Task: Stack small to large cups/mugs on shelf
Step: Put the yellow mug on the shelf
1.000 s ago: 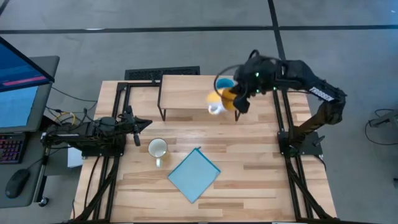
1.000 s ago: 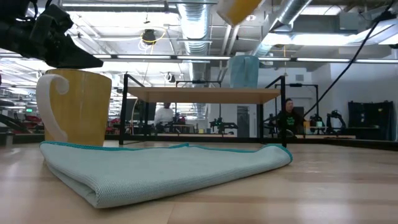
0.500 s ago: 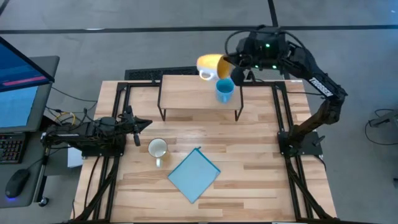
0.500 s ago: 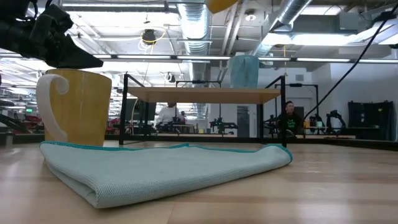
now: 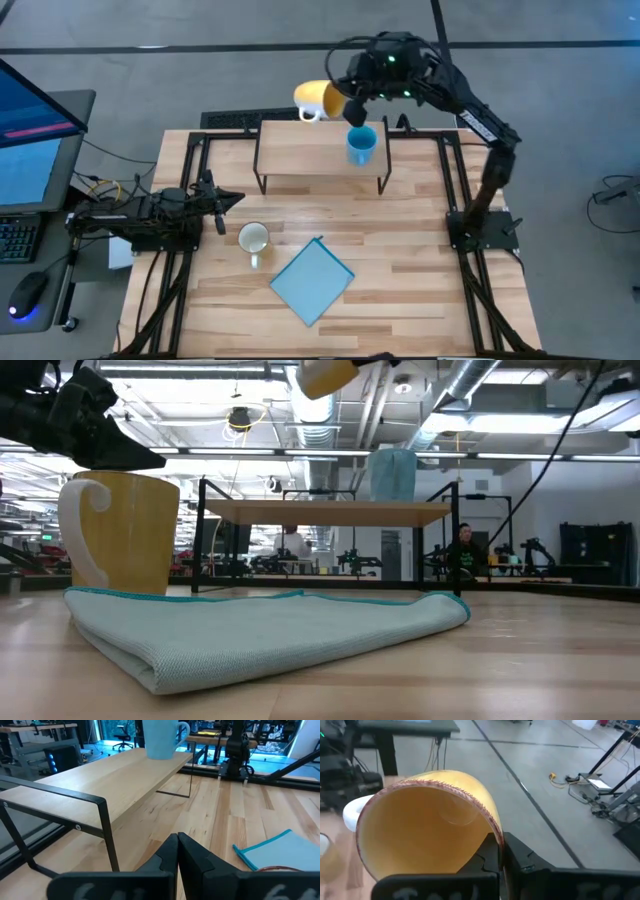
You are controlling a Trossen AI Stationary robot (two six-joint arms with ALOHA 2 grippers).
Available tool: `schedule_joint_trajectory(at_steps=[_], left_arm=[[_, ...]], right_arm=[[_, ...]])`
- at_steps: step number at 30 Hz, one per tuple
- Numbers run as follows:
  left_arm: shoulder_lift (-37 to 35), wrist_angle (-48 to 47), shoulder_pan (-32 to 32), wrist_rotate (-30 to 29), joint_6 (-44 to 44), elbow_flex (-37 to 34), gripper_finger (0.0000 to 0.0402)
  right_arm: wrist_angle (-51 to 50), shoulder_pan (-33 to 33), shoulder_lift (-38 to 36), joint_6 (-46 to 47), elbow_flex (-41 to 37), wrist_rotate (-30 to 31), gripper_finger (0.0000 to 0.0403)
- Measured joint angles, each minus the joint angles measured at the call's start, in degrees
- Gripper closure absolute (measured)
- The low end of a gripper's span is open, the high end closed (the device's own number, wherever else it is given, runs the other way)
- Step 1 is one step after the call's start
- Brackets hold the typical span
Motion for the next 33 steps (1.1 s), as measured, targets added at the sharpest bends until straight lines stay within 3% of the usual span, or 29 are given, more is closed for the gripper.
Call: schedule_joint_trajectory(at_steps=[3, 13, 33], left_arm=[[0.0, -0.02, 0.0, 0.0, -0.04, 0.0, 0.0401], [0.0, -0.05, 0.02, 0.42, -1.49, 0.0, 0.0401], [0.0, -0.05, 0.01, 0.52, -2.13, 0.0, 0.0401]], right_arm=[[-4.06, -0.42, 4.42, -1.63, 4.82, -0.03, 0.0386], [-7.72, -1.54, 8.16, -5.31, 3.89, -0.13, 0.0386], [-23.16, 0.43, 8.27, -5.7, 3.45, -1.32, 0.0386]])
